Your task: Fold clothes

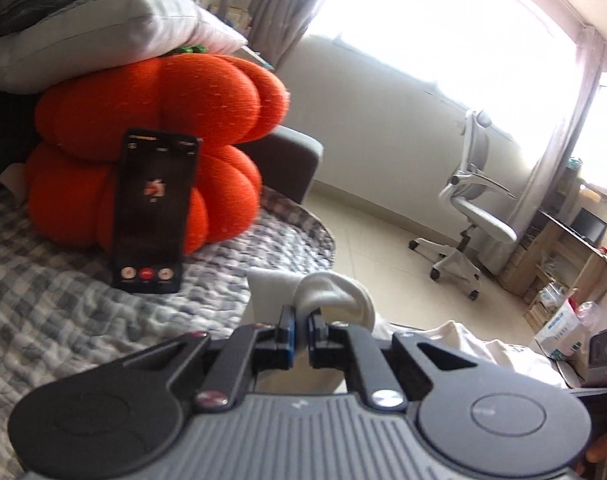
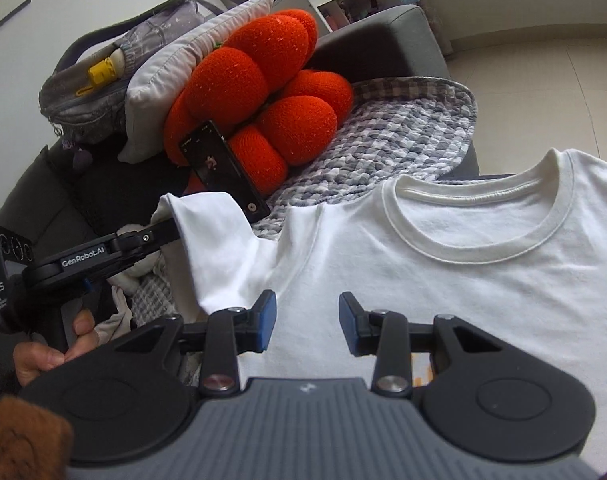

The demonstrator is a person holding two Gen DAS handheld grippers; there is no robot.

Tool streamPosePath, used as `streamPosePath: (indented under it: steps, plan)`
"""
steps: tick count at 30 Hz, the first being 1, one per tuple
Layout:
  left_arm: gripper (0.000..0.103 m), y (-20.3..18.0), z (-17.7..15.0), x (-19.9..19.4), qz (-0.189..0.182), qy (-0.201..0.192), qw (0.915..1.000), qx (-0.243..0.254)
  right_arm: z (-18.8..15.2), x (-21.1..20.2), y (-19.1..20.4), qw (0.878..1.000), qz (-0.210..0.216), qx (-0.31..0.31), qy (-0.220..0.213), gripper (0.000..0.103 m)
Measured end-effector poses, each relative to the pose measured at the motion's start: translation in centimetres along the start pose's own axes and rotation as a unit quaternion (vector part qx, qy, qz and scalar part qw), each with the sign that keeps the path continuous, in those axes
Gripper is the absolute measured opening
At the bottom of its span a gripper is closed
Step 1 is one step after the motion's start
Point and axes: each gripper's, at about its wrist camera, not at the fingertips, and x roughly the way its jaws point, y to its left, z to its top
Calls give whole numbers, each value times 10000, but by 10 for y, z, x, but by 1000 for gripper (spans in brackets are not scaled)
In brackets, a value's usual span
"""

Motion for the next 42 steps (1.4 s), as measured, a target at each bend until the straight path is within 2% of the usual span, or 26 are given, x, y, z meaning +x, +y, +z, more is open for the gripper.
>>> streamPosePath:
  steps: [4, 9, 11, 15, 18, 22, 25, 28, 31, 33, 36, 38, 40, 42]
  plan:
    - [6, -25, -13, 8, -173, 390, 9988, 253, 4, -12, -15, 9991, -265, -61, -335, 39]
    - [7, -57, -29, 18, -388, 876, 9938, 568, 1, -17, -38, 9988, -108, 220, -425, 40]
    - [12, -69, -35, 22, -473, 1069, 9907, 693, -1, -17, -43, 9987, -25, 265, -424, 41]
    - [15, -94, -48, 31, -644, 1455, 9828, 943, -8, -15, -51, 9987, 124, 369, -340, 43]
    - [21, -86, -50, 17, -490, 1467, 9849, 782, -15, -12, -58, 9976, 376, 536, -246, 44]
    - [44, -67, -51, -5, -222, 1419, 9884, 489, -18, -8, -62, 9947, 674, 766, -142, 44]
    - [46, -54, -50, -20, -7, 1372, 9901, 306, -18, -10, -61, 9939, 756, 790, -166, 44]
    - [58, -43, -42, -25, 318, 1267, 9910, 293, -17, -11, -60, 9935, 788, 793, -190, 44]
    - [68, -22, -35, -14, 906, 1316, 9871, -87, -18, -10, -62, 9933, 804, 814, -186, 44]
    - [69, -3, -35, -5, 1205, 1513, 9789, -663, -19, -9, -62, 9931, 814, 828, -175, 44]
    - [68, 23, -44, 2, 1105, 1649, 9665, -1627, -19, -8, -64, 9928, 833, 848, -163, 44]
    - [65, 33, -50, 3, 936, 1541, 9595, -2164, -19, -8, -64, 9926, 849, 855, -158, 44]
    - [60, 34, -53, 2, 947, 1378, 9571, -2369, -19, -8, -64, 9925, 860, 855, -151, 44]
    - [45, 32, -54, -1, 1023, 1211, 9569, -2431, -19, -8, -64, 9925, 861, 856, -148, 44]
